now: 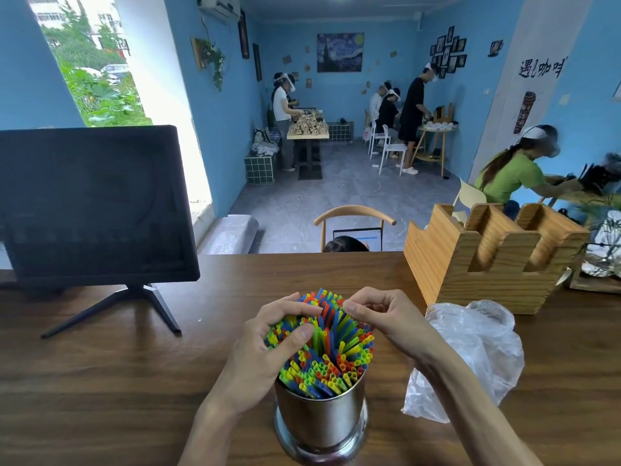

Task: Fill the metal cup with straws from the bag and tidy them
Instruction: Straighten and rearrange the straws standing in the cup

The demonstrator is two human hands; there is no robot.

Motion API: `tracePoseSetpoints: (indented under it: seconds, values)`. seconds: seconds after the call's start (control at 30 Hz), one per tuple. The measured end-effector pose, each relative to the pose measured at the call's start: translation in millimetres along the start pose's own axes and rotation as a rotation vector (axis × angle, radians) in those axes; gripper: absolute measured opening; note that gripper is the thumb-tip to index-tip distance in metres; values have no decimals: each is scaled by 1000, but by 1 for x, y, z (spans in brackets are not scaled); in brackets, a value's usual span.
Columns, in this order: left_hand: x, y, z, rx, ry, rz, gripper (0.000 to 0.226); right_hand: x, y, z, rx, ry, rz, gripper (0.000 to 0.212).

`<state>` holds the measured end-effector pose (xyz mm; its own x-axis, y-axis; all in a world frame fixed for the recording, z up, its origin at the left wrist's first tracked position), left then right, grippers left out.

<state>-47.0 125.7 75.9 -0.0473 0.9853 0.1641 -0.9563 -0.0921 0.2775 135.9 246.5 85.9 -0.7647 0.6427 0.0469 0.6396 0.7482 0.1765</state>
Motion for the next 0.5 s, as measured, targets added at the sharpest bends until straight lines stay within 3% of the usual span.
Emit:
tracePoseSetpoints:
  seconds: [0.27,0.5]
  values:
    - [0,0,4,0,5,17,53,1,-3,-9,-52,52,5,19]
    - [4,-2,25,-82,-109,35,47,-3,20,-62,85,375,309,15]
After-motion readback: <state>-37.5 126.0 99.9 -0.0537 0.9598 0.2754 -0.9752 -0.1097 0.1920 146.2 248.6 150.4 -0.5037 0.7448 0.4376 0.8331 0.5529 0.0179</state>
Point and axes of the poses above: each hand's wrist, its own x-axis towards the middle knuckle, its own y-axis out of the back of the hand, z = x × y, the point moved 5 cm from there along x, towards the middle knuckle, and after that the axes turned 11 degrees about -z, right-handed, at the moved point
